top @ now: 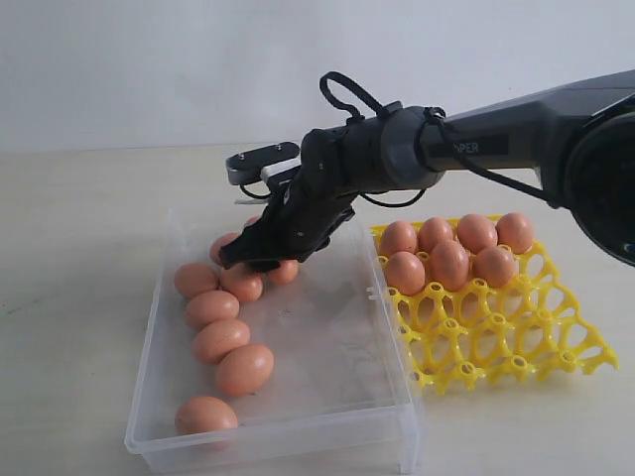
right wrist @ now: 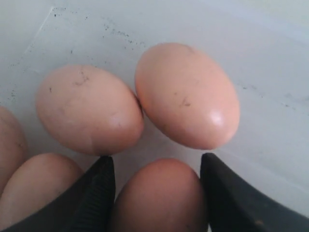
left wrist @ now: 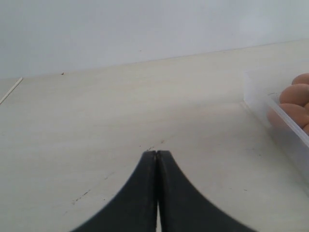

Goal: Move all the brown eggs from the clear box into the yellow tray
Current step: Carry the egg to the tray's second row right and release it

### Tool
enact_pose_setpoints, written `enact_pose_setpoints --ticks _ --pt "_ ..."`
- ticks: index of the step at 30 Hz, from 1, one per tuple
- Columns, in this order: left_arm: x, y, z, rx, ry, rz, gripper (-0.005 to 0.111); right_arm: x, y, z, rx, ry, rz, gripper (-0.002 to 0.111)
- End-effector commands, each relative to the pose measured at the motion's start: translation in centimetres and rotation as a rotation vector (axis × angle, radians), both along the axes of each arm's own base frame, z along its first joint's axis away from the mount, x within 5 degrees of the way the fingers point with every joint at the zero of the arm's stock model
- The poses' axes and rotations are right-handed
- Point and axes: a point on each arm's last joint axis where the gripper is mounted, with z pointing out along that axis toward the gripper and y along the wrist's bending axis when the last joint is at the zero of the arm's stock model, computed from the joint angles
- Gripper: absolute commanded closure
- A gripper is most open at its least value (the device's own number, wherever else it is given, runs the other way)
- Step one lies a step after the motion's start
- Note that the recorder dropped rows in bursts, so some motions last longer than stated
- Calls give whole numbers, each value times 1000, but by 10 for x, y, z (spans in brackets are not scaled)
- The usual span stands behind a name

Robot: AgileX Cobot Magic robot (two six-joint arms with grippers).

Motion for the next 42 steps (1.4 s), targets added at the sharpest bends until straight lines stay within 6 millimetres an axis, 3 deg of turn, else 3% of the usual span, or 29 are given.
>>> enact_pose_setpoints --ticks 1,4,7,13,19,23,28,42 --pt "0 0 3 -5 -17 -1 107 1 -3 27 -3 -51 35 108" --pt "0 0 3 -5 -17 -1 107 -9 -13 63 19 -146 46 108" --pt "0 0 3 -5 -17 -1 107 -31 -34 85 71 -236 24 108" --pt "0 0 3 -5 -17 -1 107 -77 -100 110 128 -364 -65 108" --pt "0 0 3 -5 -17 -1 107 -106 -179 126 138 -506 -227 108" --pt "0 0 3 -5 -17 -1 107 -118 -214 121 112 -522 -323 108" --pt "0 0 3 -5 -17 -1 107 -117 -238 105 83 -478 -425 108" --pt "0 0 3 -5 -17 -1 107 -97 -254 53 17 -337 -499 108"
